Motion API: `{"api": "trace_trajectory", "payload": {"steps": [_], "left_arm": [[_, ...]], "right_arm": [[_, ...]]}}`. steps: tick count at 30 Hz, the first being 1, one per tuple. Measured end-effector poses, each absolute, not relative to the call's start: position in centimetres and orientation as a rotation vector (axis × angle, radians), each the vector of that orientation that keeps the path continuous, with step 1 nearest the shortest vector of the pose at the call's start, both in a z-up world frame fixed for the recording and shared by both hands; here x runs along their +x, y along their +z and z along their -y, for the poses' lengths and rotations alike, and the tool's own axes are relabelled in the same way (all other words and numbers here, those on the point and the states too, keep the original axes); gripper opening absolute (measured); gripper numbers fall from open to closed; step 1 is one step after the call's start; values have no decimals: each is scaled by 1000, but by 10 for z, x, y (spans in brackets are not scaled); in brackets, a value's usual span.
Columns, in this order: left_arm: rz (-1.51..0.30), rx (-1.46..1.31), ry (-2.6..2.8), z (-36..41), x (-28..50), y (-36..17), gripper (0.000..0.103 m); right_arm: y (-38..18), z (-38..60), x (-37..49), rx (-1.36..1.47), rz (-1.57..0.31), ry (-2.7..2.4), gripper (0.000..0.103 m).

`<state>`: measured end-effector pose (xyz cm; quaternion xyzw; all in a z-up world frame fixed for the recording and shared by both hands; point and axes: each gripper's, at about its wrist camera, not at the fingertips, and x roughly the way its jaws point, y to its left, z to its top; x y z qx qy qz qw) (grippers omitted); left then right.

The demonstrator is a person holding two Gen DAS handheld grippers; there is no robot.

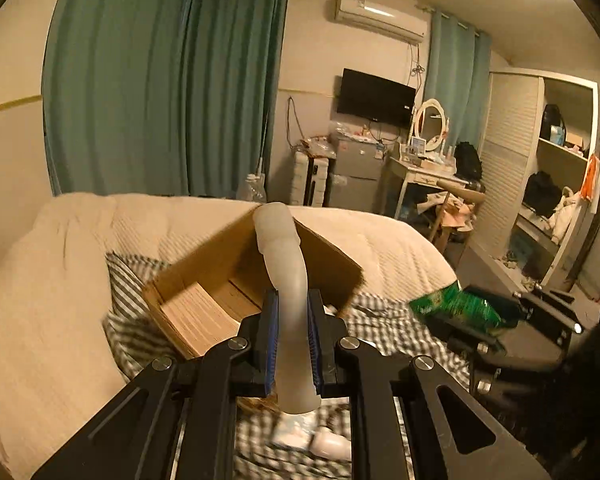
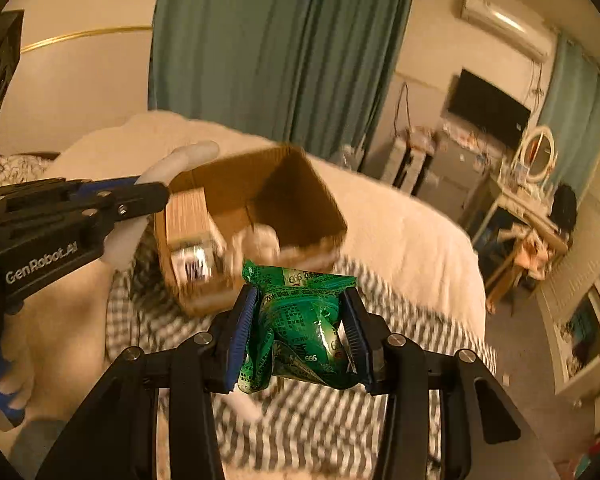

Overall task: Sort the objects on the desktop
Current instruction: 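Carry the white tube and green snack bag into the cardboard box and release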

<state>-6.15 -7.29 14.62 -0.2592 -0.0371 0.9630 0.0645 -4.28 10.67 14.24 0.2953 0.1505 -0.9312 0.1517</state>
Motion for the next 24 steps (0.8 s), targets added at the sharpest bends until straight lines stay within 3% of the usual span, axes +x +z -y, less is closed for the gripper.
{"api": "trace_trajectory", "payload": {"steps": [10,19,21,22,23,24], "left_arm": [[82,-851,2923,116,-135,117,13],[113,-1023,2914,129,-203,65,13],[112,-1050,2887,125,-211,58,19],[85,-1079,2880,122,-215,54,30],[52,-1112,2869,118,-218,51,56],[16,-1145,2876,114,-219,47,69]], "right_arm": [[149,-78,-110,850,-191,-2661,43],[114,-56,-197,949,-135,-2583,43],[107,-51,-207,955,-124,-2572,44],[104,-50,-215,963,-114,-2566,45],[99,-48,-224,971,-107,-2566,47],[96,-48,-227,974,-107,-2571,48]]}}
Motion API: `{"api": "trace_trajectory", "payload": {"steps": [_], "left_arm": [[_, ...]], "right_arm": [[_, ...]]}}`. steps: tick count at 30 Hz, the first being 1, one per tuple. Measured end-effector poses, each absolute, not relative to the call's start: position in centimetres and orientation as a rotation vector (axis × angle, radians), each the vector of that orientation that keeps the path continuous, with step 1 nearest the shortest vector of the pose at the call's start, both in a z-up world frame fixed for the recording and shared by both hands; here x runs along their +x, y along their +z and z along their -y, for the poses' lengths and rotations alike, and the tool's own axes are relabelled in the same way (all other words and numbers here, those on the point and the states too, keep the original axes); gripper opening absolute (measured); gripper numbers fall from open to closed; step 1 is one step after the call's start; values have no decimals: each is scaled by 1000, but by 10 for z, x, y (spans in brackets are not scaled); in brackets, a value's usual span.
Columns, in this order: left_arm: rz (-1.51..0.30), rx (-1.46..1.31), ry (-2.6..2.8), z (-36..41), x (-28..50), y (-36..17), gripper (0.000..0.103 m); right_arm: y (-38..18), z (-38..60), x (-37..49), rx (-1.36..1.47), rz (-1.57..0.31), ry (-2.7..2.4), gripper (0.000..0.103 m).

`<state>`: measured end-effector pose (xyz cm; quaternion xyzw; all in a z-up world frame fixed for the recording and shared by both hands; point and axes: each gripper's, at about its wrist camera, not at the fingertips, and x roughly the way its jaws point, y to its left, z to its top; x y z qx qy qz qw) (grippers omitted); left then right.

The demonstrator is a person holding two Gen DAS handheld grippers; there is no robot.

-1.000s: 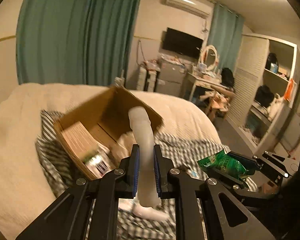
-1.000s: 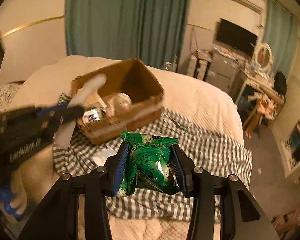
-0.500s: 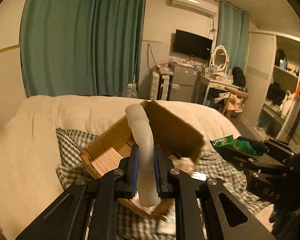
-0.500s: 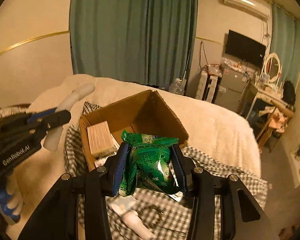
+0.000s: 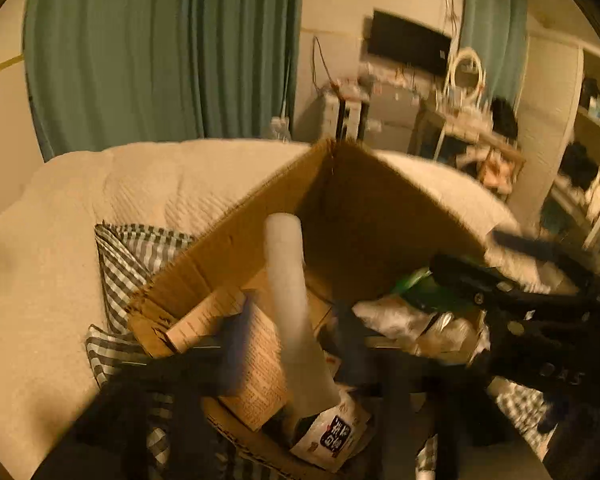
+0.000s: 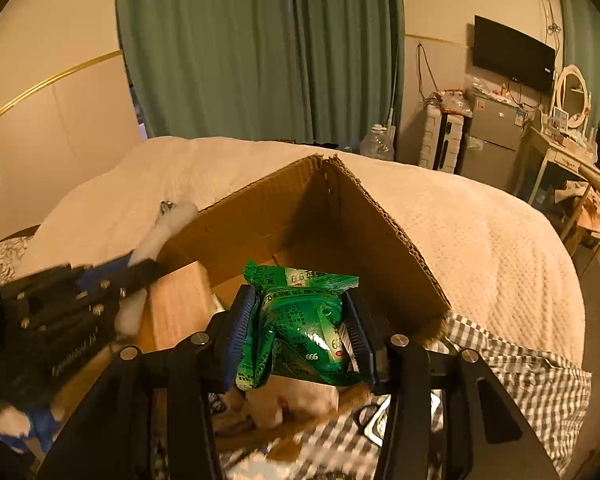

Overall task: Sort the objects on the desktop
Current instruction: 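Carry the white tube and green snack bag into the cardboard box and release, then grasp the white cup-shaped tube with the left tool while the right tool grasps the star-bear toy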

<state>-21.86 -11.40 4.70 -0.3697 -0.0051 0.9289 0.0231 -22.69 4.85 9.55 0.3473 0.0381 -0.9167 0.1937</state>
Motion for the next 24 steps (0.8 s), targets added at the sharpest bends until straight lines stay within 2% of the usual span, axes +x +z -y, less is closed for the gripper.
{"api": "trace_trajectory", "payload": {"steps": [1,2,3,14,16,17,24], "left_arm": [[-5,-1142,2883,112,-217,47,84],[-18,-1114,2893,110,-213,47,84],[-32,-1086,2903,109,-208,49,84],[43,-1011,2884,73,-140,97,84],[58,-989,2893,61,-122,102,87],[70,-985,2894,55,-114,102,91],[99,-1067,2860,16,-65,66,91]], "right_arm": [[93,-47,-232,978,-114,-2583,62],[90,-46,-237,985,-128,-2600,82],[90,-47,-236,981,-141,-2622,87],[115,-106,-171,865,-243,-2764,88],[121,-124,-155,876,-230,-2775,88],[122,-137,-141,891,-220,-2798,88],[99,-203,-80,1020,-167,-2875,88]]}}
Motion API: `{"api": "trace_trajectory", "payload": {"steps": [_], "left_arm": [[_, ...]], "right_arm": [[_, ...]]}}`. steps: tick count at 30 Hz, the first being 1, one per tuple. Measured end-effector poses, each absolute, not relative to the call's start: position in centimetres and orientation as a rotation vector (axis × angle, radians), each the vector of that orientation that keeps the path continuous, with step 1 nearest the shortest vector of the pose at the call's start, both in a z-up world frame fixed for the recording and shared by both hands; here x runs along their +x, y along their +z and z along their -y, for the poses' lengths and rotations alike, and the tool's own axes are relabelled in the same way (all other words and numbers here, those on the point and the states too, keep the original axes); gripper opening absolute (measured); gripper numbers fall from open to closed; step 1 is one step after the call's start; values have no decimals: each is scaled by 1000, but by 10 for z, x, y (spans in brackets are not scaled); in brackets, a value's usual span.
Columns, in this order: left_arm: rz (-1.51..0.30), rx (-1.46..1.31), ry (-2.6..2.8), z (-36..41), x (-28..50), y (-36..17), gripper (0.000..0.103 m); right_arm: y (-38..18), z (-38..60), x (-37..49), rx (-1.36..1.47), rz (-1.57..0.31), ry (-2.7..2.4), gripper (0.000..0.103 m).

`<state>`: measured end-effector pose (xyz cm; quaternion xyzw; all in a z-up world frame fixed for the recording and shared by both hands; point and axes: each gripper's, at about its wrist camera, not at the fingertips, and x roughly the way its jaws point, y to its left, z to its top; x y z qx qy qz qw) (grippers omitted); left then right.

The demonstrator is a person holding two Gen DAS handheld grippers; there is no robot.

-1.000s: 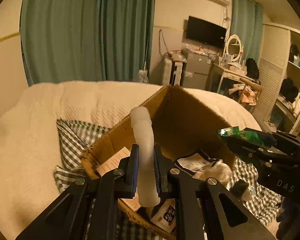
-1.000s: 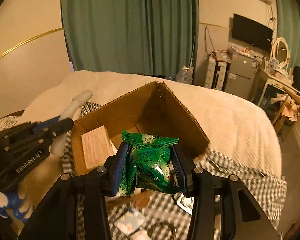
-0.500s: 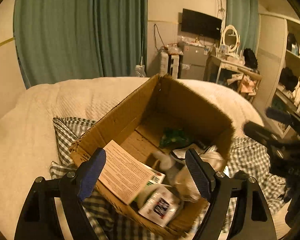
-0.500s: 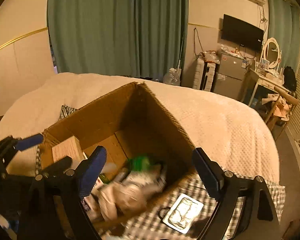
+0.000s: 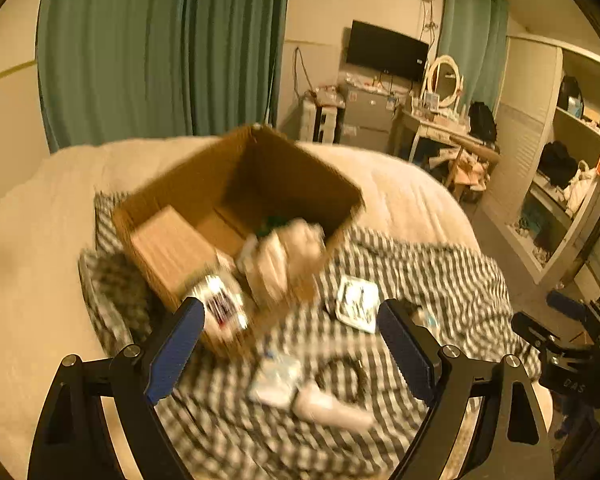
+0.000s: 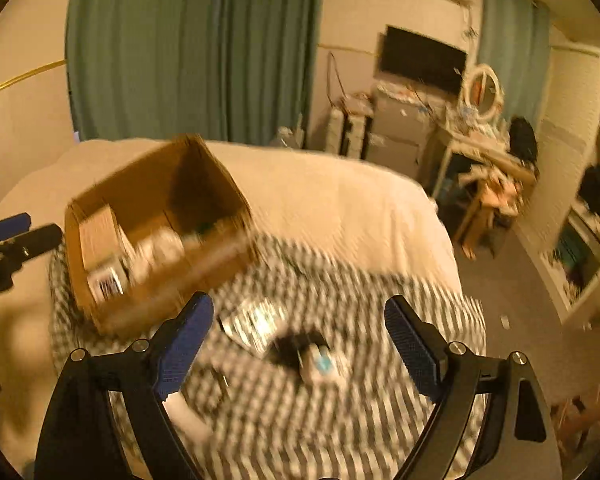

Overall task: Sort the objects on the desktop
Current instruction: 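Grasp the white cup-shaped tube with the left tool while the right tool grasps the star-bear toy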

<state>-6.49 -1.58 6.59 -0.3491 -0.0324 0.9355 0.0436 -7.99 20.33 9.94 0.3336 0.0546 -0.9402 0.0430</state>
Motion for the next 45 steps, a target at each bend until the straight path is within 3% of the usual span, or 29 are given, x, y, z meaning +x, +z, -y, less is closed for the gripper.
{"api": "trace_trajectory", "payload": {"steps": [9,15,23,25,27,29,33,40,42,45], "left_arm": [[233,-1328,2798,-22,-26,-21,91],[480,-1550,2749,-24,-28,-66,91],[441,-1573,2807,-44,-64,-91,91],[450,-1586,2803,-45,-74,-104,85],[387,-1609,2815,-50,-78,-118,72],[333,-1615,2803,-53,-81,-125,68],[399,-1494,2819,-48,-81,-115,47],[392,-1464,2765,-60,-90,-121,49],[363,-1572,2708,-67,-100,-137,50],[263,-1499,2750,-78,-99,-134,46]], "right_arm": [[41,-257,-7,1146,-29,-2843,88],[13,-270,17,1132,-35,-2808,88],[-19,-269,23,1112,-131,-2767,88],[-24,-276,19,1111,-98,-2772,88],[-29,-286,12,1121,-51,-2774,88],[-31,-295,1,1130,-13,-2774,88],[-35,-298,-24,1127,-58,-2755,88],[-58,-274,-97,1172,-15,-2677,89],[-64,-267,-114,1184,-4,-2670,90],[-81,-259,-148,1254,-3,-2663,90]]}}
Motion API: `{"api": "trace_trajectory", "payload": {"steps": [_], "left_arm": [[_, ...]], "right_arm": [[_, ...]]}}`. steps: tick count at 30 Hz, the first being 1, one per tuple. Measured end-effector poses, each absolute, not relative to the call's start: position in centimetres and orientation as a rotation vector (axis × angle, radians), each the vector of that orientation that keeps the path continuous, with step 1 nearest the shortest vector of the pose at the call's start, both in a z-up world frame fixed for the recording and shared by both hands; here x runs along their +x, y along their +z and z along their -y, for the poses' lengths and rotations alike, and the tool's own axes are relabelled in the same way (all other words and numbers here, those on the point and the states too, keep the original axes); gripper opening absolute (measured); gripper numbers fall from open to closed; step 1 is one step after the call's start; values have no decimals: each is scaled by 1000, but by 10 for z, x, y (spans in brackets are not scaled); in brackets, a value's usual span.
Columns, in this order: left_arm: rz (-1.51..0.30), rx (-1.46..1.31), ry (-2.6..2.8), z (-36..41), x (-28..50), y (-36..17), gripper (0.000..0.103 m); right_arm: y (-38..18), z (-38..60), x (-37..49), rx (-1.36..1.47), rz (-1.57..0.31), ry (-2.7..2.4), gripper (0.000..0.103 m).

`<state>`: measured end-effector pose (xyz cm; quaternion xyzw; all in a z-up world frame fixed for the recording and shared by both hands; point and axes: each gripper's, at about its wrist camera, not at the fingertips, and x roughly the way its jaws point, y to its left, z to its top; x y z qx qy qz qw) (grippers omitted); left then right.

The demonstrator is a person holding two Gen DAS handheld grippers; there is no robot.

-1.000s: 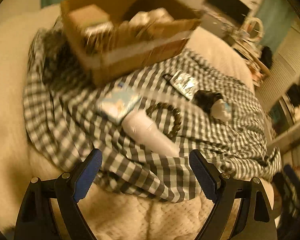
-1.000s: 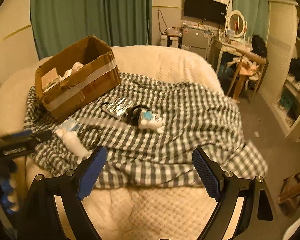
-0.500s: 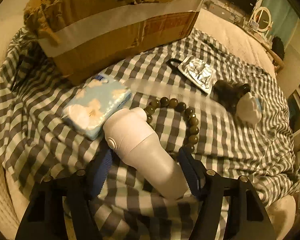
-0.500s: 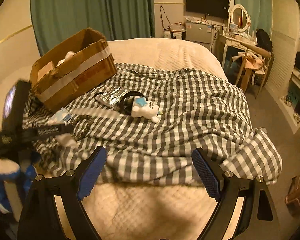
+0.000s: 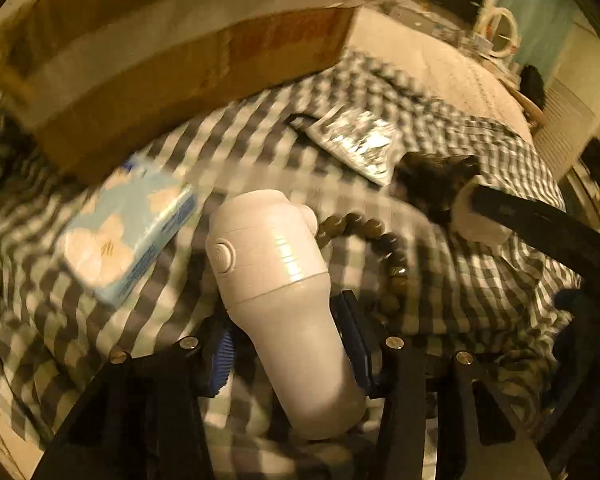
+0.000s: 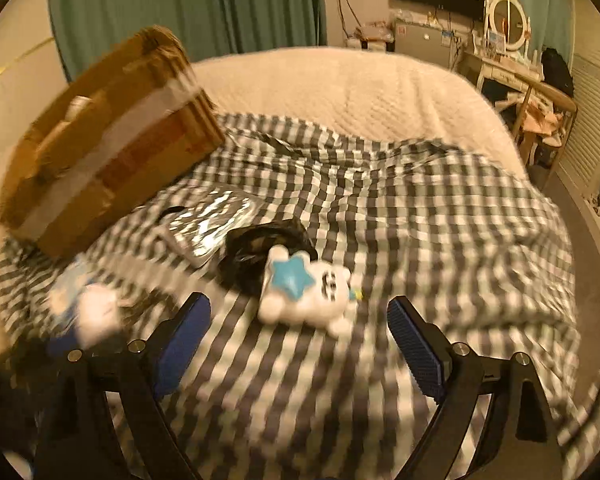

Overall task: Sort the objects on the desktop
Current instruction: 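Grasp the white cup-shaped tube with the left tool while the right tool grasps the star-bear toy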

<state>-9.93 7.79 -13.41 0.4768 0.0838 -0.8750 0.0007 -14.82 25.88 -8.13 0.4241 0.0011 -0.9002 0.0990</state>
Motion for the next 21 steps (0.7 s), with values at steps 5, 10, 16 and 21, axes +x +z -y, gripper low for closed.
{"api": "trace_trajectory", "payload": {"steps": [5,10,16,21], "left_arm": [[-232,1472,-2821,-85,-99,-132,32],[-375,1468,-2821,-70,-98,-127,32],[-720,1399,-2842,-37,-87,-108,32],[-569,1338,-2887,-43,-72,-87,32]], "right_arm": [[-109,-257,-183,1399,51,-2649,88],[-133,-263,-187,1547,100,-2587,72],[-117,-262,-156,1526,96,-2560,65],[-85,-261,-107,1462,95,-2559,65]]}}
